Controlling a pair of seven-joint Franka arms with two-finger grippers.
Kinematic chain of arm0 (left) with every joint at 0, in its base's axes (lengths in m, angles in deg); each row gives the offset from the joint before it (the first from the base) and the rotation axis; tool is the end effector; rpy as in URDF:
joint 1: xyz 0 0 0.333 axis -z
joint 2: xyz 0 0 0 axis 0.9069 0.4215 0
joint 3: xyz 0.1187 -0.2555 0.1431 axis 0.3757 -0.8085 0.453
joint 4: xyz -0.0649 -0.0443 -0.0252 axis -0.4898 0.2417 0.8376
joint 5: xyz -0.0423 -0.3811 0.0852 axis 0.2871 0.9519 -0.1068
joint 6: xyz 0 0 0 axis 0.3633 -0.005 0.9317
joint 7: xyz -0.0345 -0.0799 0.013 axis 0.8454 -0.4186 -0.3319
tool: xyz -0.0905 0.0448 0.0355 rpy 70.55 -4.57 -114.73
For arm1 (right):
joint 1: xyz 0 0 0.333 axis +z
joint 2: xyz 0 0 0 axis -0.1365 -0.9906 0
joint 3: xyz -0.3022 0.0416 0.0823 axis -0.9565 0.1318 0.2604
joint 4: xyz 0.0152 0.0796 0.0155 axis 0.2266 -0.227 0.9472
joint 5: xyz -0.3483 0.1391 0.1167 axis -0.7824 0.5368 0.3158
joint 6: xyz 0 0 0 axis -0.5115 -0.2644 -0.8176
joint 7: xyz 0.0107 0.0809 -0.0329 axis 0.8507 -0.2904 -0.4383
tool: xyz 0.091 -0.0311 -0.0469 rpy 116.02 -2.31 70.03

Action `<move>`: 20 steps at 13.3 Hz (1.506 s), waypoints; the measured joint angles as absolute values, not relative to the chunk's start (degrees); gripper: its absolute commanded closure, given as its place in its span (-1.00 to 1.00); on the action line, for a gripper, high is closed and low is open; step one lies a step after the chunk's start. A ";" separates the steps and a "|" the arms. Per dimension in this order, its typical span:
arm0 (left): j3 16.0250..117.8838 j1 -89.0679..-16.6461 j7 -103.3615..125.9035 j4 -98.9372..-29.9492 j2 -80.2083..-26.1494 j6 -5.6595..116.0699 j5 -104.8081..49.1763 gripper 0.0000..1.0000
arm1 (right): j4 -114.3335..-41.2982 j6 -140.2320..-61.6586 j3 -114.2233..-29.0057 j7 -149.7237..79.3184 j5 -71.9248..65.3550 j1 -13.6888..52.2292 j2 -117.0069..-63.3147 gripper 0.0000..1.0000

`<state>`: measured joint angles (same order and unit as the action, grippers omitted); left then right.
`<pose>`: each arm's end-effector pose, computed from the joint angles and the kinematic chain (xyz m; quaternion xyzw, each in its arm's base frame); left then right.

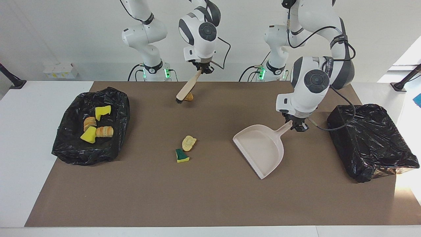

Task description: Sweep and dump trash in bin

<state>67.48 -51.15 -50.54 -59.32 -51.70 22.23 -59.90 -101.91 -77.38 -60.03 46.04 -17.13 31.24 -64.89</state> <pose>0.5724 -0.1574 0.4158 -0.8381 0.5359 0.0983 0.0273 0.3084 0.3224 0.4184 0.9224 -0.3054 -0.2068 0.1148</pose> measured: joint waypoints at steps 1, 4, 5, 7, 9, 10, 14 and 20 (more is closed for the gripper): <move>67.28 -50.86 -50.57 -63.05 -53.60 24.95 -60.80 1.00 | -101.98 -75.57 -60.05 46.04 -16.87 30.57 -64.88 1.00; 66.92 -48.56 -51.91 -70.53 -58.41 27.55 -61.97 1.00 | -102.02 -71.58 -60.10 46.04 -16.76 28.83 -64.77 1.00; 66.87 -47.26 -53.06 -72.08 -59.64 27.57 -62.87 1.00 | -102.07 -71.45 -60.10 46.04 -16.69 28.58 -64.75 1.00; 66.76 -44.29 -53.84 -74.77 -61.77 27.58 -64.73 1.00 | -102.90 -71.43 -60.10 46.11 -16.60 28.45 -64.44 1.00; 66.59 -41.33 -54.03 -77.16 -63.63 27.67 -65.26 1.00 | -104.47 -71.76 -60.10 47.33 -15.92 27.88 -63.49 1.00; 66.53 -39.98 -54.09 -78.63 -64.59 28.12 -65.32 1.00 | -105.10 -72.42 -60.11 48.13 -14.97 27.37 -63.07 1.00; 66.44 -36.82 -54.37 -85.29 -68.40 32.59 -65.36 1.00 | -106.04 -76.30 -59.85 54.55 -13.16 28.62 -62.58 1.00; 66.38 -36.03 -54.36 -88.38 -70.52 34.50 -65.36 1.00 | -110.09 -86.15 -59.71 57.95 -12.55 32.14 -63.20 1.00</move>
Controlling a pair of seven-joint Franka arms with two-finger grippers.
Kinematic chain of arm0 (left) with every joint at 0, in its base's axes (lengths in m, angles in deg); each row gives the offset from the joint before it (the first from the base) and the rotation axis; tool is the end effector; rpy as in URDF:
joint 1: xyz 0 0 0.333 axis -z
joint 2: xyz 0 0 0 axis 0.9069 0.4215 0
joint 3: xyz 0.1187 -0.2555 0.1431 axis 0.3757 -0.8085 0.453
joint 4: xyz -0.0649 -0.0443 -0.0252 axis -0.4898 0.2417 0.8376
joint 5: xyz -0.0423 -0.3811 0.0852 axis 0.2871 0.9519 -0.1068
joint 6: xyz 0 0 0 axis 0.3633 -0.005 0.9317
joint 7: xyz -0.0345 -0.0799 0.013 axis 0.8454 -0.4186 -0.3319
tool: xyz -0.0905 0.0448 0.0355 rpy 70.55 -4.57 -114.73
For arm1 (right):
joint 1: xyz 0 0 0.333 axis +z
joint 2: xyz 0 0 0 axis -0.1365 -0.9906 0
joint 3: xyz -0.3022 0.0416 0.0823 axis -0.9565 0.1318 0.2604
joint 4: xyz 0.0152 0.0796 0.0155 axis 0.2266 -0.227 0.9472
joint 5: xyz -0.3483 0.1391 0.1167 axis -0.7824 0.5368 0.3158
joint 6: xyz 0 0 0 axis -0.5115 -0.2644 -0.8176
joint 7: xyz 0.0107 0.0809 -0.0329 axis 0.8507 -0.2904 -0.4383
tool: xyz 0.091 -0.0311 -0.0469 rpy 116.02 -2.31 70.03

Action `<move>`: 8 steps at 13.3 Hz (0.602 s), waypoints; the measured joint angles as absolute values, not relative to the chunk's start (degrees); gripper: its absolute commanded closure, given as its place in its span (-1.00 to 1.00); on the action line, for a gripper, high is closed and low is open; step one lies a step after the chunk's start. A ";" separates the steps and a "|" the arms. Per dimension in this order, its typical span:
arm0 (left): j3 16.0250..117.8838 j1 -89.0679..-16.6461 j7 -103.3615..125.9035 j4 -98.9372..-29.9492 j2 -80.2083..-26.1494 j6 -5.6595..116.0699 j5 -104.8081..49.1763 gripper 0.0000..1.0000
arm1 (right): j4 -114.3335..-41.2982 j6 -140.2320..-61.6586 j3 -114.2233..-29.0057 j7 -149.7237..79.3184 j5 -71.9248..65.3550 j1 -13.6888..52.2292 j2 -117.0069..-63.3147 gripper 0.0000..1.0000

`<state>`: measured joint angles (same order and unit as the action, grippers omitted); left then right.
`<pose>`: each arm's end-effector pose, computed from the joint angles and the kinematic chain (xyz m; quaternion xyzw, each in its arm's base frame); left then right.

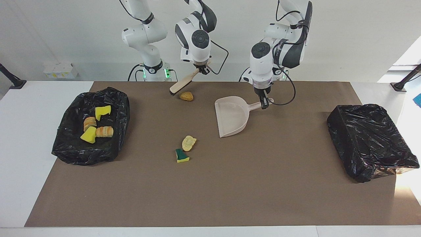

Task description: Sweep and dump trash in bin

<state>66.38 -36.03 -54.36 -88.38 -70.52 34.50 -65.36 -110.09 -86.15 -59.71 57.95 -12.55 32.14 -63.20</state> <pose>0.4051 -0.2459 0.3827 -0.7066 0.6976 0.0842 0.0835 0.2891 0.3165 0.3785 0.8761 -0.4226 -0.2053 0.1079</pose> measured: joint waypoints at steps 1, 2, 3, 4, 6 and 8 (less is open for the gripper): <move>66.42 -36.03 -54.36 -88.40 -70.52 34.59 -65.36 1.00 | -110.36 -88.44 -59.73 57.95 -12.55 32.13 -63.66 1.00; 66.46 -36.03 -54.36 -88.42 -70.52 34.67 -65.36 1.00 | -110.57 -90.97 -59.74 57.96 -12.54 32.12 -64.45 1.00; 66.50 -36.04 -54.36 -88.44 -70.52 34.73 -65.36 1.00 | -110.72 -93.44 -59.75 57.96 -12.53 32.11 -65.68 1.00; 66.52 -36.04 -54.37 -88.46 -70.52 34.79 -65.35 1.00 | -110.73 -95.71 -59.78 57.97 -12.53 32.07 -67.04 1.00; 66.57 -36.05 -54.37 -88.52 -70.52 34.96 -65.35 1.00 | -110.50 -100.51 -59.84 57.37 -12.63 31.42 -69.06 1.00; 66.68 -36.09 -54.37 -88.64 -70.52 35.53 -65.35 1.00 | -108.86 -103.55 -59.97 53.04 -12.86 29.73 -71.01 1.00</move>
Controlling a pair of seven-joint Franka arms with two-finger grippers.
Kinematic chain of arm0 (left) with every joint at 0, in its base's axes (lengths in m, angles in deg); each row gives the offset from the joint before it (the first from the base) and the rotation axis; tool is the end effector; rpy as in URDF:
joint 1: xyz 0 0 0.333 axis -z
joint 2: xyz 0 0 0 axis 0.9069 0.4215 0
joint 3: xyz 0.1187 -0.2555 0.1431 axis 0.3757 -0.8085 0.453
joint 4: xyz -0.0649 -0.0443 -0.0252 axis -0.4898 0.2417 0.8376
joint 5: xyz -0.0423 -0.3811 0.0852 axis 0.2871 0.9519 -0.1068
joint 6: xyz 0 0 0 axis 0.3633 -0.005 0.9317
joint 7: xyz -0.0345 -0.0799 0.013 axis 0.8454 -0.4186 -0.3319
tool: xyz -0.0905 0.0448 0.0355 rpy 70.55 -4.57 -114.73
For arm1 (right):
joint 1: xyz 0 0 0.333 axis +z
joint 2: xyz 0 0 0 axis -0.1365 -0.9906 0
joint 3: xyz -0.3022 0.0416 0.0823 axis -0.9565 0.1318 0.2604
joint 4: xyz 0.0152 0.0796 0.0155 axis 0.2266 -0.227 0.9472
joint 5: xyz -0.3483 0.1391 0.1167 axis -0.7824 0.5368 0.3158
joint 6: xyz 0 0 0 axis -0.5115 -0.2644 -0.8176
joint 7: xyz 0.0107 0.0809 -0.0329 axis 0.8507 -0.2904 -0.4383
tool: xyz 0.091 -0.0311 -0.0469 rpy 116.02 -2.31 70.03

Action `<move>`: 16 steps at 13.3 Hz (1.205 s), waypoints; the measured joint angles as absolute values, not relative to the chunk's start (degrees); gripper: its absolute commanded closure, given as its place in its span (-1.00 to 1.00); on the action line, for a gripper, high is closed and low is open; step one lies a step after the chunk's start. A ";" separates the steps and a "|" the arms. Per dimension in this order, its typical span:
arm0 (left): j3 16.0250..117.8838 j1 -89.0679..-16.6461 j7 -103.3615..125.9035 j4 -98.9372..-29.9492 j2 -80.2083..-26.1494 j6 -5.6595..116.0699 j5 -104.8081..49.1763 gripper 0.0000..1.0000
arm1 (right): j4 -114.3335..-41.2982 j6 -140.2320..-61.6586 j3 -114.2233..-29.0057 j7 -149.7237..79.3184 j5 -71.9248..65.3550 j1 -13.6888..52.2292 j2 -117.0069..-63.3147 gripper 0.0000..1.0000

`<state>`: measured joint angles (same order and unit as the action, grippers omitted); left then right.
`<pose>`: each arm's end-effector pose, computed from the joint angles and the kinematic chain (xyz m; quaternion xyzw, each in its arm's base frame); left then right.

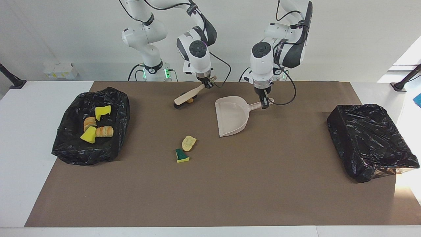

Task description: Sweep and dump trash in bin

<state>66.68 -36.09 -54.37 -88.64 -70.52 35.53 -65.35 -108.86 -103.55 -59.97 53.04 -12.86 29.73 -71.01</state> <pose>0.4071 -0.2442 0.3820 -0.7084 0.6966 0.0777 0.0832 0.3483 0.3229 0.3451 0.8868 -0.4313 -0.1659 0.0128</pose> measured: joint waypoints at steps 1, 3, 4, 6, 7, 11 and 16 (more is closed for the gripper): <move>66.84 -36.19 -54.37 -88.71 -70.52 35.96 -65.35 1.00 | -107.12 -104.07 -60.03 50.70 -13.64 28.61 -72.40 1.00; 67.19 -36.33 -54.37 -88.89 -70.51 36.58 -65.35 1.00 | -102.27 -104.19 -60.14 47.91 -19.84 26.72 -75.92 1.00; 67.31 -36.47 -54.37 -88.93 -70.51 36.66 -65.35 1.00 | -99.29 -104.21 -60.18 46.70 -23.26 25.98 -77.90 1.00; 67.32 -37.14 -54.37 -88.96 -70.51 37.01 -65.35 1.00 | -93.04 -103.93 -60.25 45.30 -26.32 25.02 -80.83 1.00; 67.32 -37.29 -54.37 -88.97 -70.51 37.13 -65.35 1.00 | -90.62 -102.29 -60.27 45.15 -26.54 24.47 -81.34 1.00; 67.31 -37.40 -54.37 -89.01 -70.51 37.30 -65.35 1.00 | -84.89 -89.41 -60.32 44.12 -26.60 20.55 -80.61 1.00; 67.31 -37.41 -54.37 -89.03 -70.51 37.32 -65.35 1.00 | -86.17 -81.12 -59.69 45.03 -26.44 22.82 -77.13 1.00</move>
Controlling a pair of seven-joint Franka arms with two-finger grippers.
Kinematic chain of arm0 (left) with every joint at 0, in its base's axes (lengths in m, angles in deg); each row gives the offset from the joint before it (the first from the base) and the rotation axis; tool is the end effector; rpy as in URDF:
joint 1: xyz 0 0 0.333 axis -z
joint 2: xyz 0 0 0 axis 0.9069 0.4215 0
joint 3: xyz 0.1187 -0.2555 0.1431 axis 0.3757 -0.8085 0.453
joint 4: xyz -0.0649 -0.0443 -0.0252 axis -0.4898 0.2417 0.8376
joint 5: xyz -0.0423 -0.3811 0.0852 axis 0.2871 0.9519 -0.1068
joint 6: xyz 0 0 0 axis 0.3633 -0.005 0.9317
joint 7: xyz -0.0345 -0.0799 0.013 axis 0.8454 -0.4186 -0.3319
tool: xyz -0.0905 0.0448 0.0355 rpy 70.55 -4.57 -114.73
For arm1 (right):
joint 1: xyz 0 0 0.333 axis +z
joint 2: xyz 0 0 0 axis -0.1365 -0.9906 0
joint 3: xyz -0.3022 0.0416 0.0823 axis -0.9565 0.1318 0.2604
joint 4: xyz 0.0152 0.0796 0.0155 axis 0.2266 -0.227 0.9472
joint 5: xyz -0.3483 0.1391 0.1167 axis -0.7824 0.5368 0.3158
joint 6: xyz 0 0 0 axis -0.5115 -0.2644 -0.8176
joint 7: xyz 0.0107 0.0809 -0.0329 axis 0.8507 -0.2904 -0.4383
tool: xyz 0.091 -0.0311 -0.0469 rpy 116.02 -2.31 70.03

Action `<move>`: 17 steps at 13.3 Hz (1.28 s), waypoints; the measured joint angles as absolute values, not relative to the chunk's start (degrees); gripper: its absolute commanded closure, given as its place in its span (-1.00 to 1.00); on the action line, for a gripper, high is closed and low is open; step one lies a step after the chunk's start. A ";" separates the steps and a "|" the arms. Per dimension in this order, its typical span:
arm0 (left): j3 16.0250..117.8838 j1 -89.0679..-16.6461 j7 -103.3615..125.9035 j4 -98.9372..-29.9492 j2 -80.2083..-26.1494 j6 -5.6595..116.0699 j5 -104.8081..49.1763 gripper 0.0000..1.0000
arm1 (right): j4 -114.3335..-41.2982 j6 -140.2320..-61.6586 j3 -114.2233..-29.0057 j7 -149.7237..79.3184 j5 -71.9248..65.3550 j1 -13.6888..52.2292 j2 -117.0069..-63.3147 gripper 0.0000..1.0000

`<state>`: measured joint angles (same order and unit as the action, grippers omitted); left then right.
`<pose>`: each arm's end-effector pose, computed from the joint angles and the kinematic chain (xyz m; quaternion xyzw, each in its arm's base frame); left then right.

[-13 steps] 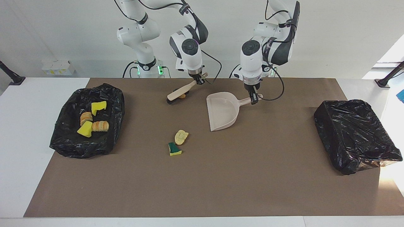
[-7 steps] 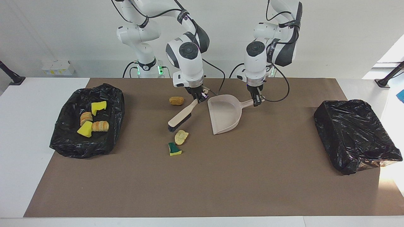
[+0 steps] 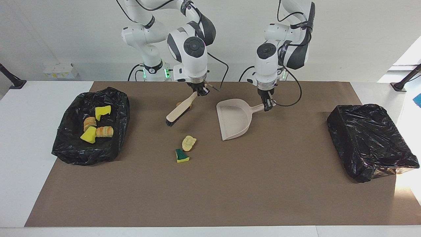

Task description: Sweep and dump trash in bin

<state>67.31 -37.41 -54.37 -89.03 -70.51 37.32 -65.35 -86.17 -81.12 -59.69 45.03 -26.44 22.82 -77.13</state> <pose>0.4162 -0.2318 0.3813 -0.7195 0.6863 0.0669 0.0822 0.4351 0.3076 0.4385 0.9278 -0.3376 -0.1410 0.0735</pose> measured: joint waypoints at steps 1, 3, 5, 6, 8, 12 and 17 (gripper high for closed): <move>67.31 -37.43 -54.37 -89.03 -70.51 37.32 -65.35 1.00 | -87.45 -80.84 -59.64 46.92 -26.10 23.50 -76.13 1.00; 67.31 -37.47 -54.37 -89.03 -70.51 37.33 -65.34 1.00 | -91.18 -80.79 -59.58 52.14 -24.66 24.39 -73.63 1.00; 67.31 -37.50 -54.37 -89.03 -70.51 37.34 -65.33 1.00 | -95.18 -80.93 -59.55 55.32 -22.04 25.39 -71.00 1.00; 67.31 -37.51 -54.36 -89.03 -70.51 37.36 -65.32 1.00 | -97.67 -81.41 -59.54 55.74 -19.86 25.64 -69.38 1.00; 67.30 -37.52 -54.36 -89.03 -70.51 37.39 -65.32 1.00 | -103.15 -82.99 -59.59 55.74 -17.90 25.50 -65.93 1.00; 67.31 -37.58 -54.37 -89.04 -70.51 37.49 -65.30 1.00 | -111.29 -93.00 -59.66 55.67 -12.68 25.54 -62.90 1.00; 67.33 -37.80 -54.35 -89.08 -70.49 37.98 -65.12 1.00 | -113.50 -105.62 -59.58 55.60 -10.92 27.12 -69.06 1.00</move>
<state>67.33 -37.80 -54.35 -89.08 -70.49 37.98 -65.12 -113.50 -105.62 -59.58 55.60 -10.92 27.12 -69.06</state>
